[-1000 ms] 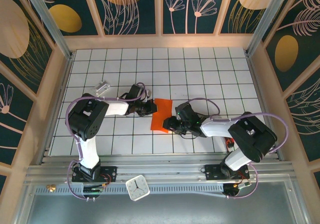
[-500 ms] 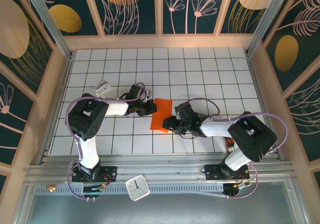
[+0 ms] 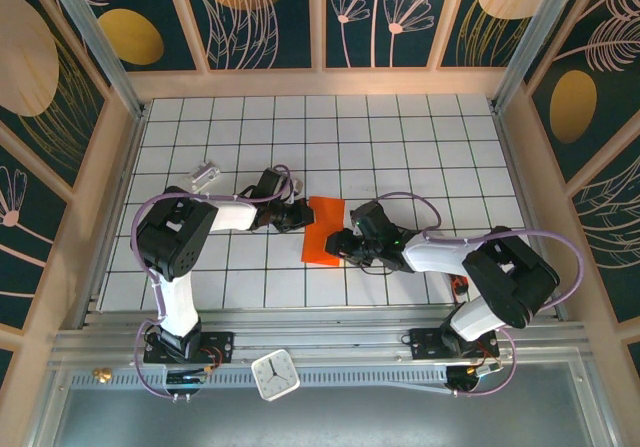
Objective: Fold a paper plane with a square sheet of paper (pick it up from the middle)
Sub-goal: Fold the triangle a second time at the center of the table.
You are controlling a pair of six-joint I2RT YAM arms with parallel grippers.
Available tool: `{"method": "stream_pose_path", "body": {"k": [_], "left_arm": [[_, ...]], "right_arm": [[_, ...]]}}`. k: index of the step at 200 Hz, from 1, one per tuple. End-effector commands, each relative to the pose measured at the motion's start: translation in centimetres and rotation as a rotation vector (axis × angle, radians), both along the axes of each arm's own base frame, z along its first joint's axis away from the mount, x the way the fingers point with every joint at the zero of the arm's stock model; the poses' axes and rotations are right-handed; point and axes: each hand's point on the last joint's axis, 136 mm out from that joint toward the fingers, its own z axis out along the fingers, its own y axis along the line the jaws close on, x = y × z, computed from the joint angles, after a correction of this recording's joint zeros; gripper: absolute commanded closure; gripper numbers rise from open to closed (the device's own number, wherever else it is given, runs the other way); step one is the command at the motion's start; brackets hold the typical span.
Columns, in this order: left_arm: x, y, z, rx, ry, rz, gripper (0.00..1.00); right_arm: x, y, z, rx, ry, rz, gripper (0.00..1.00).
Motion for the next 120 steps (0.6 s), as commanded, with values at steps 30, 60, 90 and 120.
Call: {"method": "stream_pose_path", "body": {"k": [30, 60, 90, 120], "left_arm": [[-2.2, 1.4, -2.7, 0.080, 0.079, -0.018, 1.00], [-2.1, 1.3, -2.6, 0.080, 0.079, -0.020, 1.00], [-2.1, 1.3, -2.6, 0.080, 0.078, -0.021, 1.00], [-2.1, 1.3, -2.6, 0.080, 0.078, -0.024, 1.00]], "right_arm": [[2.3, 0.5, 0.3, 0.033, 0.010, -0.076, 0.63], [3.1, 0.2, 0.2, 0.053, 0.018, -0.114, 0.66], [4.2, 0.1, 0.6, 0.080, 0.009, -0.142, 0.68], [5.4, -0.1, 0.7, 0.091, 0.002, -0.168, 0.71]]}}
